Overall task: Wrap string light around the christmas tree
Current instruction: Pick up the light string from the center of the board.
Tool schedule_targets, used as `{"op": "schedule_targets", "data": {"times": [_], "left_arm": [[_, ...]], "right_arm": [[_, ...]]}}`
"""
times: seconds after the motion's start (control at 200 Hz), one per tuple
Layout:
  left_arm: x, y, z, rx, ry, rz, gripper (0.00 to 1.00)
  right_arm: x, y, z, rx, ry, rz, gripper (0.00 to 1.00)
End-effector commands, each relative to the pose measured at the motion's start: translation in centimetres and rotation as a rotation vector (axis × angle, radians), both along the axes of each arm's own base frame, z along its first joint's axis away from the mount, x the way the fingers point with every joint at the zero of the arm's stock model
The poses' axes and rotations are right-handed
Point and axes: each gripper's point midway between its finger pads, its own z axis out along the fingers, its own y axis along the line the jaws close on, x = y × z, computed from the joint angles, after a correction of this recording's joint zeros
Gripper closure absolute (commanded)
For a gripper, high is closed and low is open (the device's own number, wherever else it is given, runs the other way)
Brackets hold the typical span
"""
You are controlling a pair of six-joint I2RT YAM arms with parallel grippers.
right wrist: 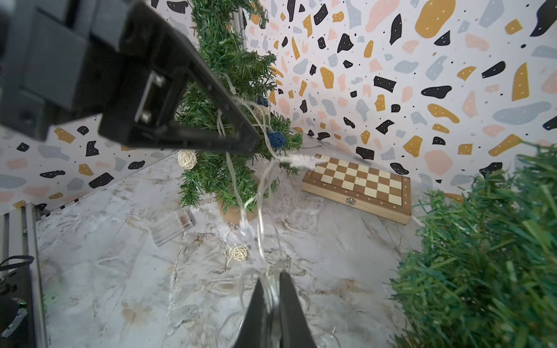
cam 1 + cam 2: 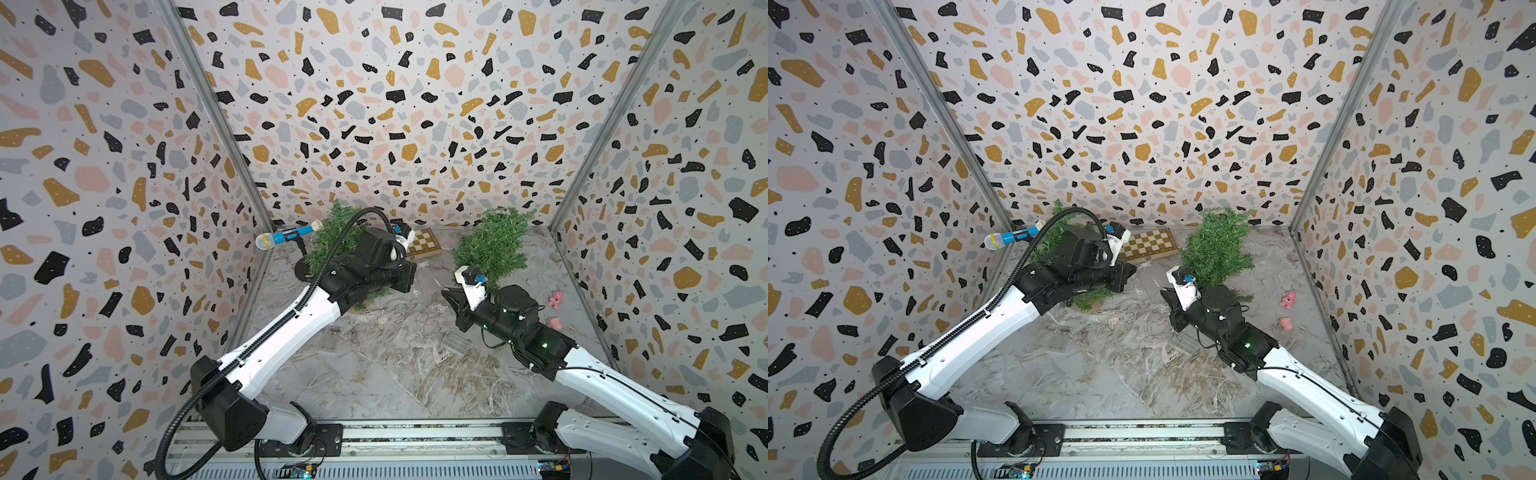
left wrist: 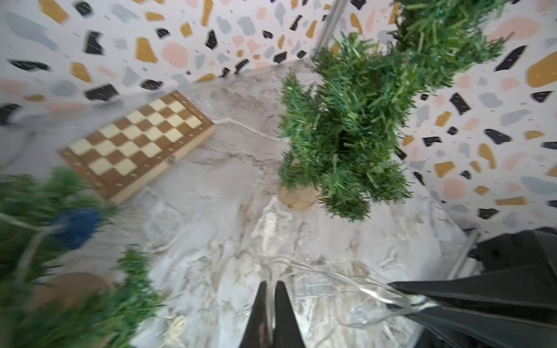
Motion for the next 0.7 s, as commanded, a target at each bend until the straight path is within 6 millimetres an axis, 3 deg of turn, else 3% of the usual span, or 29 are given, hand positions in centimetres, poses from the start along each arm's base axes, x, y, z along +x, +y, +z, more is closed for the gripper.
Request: {"op": "schedule_targets", "data": {"times": [0.0, 0.075, 0.15, 0.185, 0.255, 0.415, 0.516, 0.611, 0.696], "left_arm": [[2.2, 7.0, 7.0, 0.045, -0.222, 0.201, 1.00], [1.9, 8.4, 9.4, 0.003, -0.252, 0.222, 1.00], [1.0, 6.7, 11.1, -0.087, -0.241, 0.135, 1.00], [0.5, 5.6, 11.8, -0.141, -0.226, 0.090, 1.00], [-0.2, 4.4, 13.5, -0.201, -0.235, 0.037, 1.00], [-1.4, 4.2, 18.7, -0.239, -0.352, 0.003, 1.00], [-2.5, 2.9, 19.9, -0.245, -0.362, -0.065, 1.00], [-3.5, 1.6, 20.8, -0.277, -0.368, -0.130, 1.00], [-3.9, 1.2, 21.6, -0.283, -0.378, -0.148, 1.00]], "right_arm": [[0.4, -2.9, -0.5, -0.008, 0.023, -0.087, 0.99], [0.5, -4.2, -1.3, 0.002, 0.056, -0.106, 0.92], [0.1, -4.3, -1.2, 0.013, 0.054, -0.092, 0.63], [0.0, -4.1, -1.2, 0.015, 0.057, -0.082, 0.56], [0.0, -3.9, -1.8, -0.012, 0.082, -0.070, 0.50], [0.0, -4.3, -4.4, -0.083, 0.156, -0.085, 0.43], [-0.7, -2.7, -2.7, 0.020, 0.155, -0.021, 0.32], [-1.2, 0.3, -0.7, 0.089, 0.123, 0.062, 0.24], [-0.6, 2.9, -0.2, 0.111, 0.108, 0.101, 0.19]]}}
